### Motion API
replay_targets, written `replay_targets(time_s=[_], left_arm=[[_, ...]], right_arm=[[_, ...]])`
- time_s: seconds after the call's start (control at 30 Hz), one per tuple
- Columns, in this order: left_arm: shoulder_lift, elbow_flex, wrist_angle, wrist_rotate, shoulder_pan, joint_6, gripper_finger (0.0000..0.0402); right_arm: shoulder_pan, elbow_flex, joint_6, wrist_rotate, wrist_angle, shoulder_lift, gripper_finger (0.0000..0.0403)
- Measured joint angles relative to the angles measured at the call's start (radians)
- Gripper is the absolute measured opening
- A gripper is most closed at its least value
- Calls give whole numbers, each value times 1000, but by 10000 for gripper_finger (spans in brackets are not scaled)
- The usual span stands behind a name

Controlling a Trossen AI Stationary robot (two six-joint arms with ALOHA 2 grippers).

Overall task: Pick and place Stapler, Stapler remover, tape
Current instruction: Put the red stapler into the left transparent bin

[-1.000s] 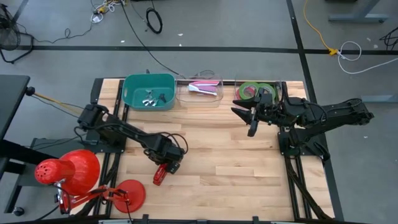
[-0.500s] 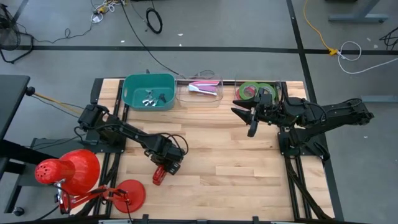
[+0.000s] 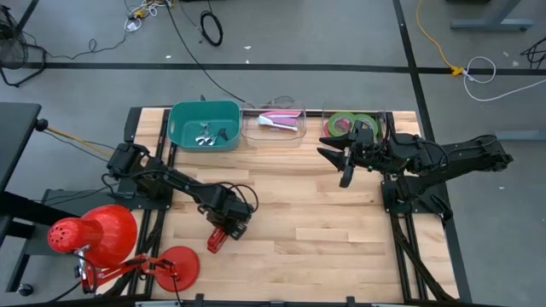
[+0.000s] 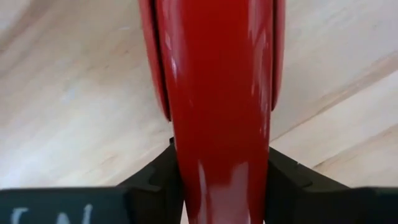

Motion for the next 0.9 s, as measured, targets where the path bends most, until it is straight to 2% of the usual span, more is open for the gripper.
replay_targets(time_s=[0.4,0.7,0.9], left_arm=[[1,184,-168,-75,29,173,153],[0,373,-223,-97,116,331,154],[0,484,-277,-162,198,448,151]], right_arm=[[0,0,0,0,1,0,146],[0,0,0,0,3,0,146],[0,0,-24,0,3,-2,146]])
